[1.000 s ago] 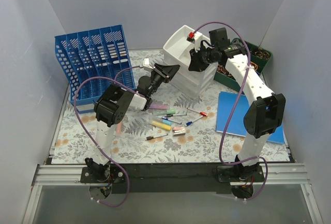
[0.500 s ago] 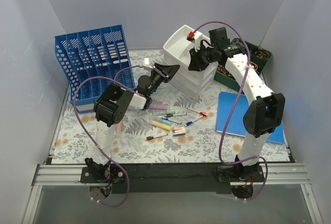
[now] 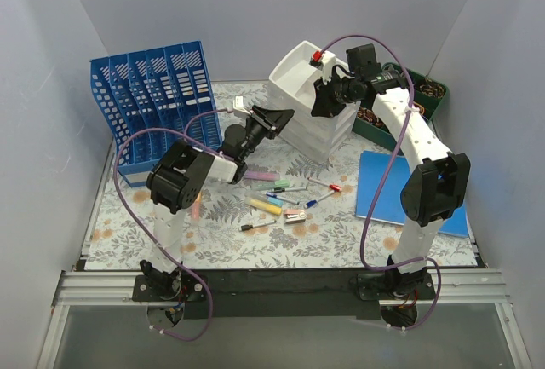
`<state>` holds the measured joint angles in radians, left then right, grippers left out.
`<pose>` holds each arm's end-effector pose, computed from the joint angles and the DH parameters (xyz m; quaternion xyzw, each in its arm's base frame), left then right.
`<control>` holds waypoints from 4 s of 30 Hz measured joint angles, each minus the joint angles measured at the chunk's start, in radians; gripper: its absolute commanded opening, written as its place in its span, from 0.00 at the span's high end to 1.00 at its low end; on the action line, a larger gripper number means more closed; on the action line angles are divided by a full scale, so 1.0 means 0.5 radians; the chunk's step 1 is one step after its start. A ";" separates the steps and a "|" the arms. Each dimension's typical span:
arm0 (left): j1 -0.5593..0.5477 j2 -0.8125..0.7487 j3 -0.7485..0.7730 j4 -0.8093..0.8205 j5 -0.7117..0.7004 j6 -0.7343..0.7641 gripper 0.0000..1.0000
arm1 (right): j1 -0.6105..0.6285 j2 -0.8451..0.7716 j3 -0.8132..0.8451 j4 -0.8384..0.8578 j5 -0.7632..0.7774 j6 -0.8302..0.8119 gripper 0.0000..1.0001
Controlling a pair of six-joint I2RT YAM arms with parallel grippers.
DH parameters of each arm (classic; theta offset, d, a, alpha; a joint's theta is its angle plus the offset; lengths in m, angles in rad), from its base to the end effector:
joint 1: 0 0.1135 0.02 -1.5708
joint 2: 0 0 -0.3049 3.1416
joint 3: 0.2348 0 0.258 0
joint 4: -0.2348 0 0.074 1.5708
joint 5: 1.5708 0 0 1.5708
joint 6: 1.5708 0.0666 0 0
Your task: Organize the desk
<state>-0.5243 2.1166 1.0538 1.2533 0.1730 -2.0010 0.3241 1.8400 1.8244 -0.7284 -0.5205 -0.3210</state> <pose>0.4183 -0.2552 0.2105 -0.3776 0.5139 -0.7488 0.1806 0.4159 0.1747 0.3743 -0.3785 0.8065 0.2362 0.3878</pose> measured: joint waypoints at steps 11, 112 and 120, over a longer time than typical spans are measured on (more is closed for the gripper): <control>0.028 -0.163 -0.214 -0.008 0.014 0.001 0.72 | -0.005 0.002 0.002 -0.011 -0.014 0.001 0.99; 0.469 -3.050 -0.984 -2.676 0.215 2.185 0.02 | 1.031 -0.718 -1.219 -0.262 -0.130 -1.486 0.36; 0.469 -3.047 -0.984 -2.712 0.176 2.210 0.02 | 1.094 -0.586 -1.379 -0.017 0.191 -1.324 0.34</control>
<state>-0.2897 0.5930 0.5617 -0.1024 0.2611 -0.8963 0.8711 1.5471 1.1347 -0.7368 -0.4252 -0.9833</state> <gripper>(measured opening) 0.982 0.647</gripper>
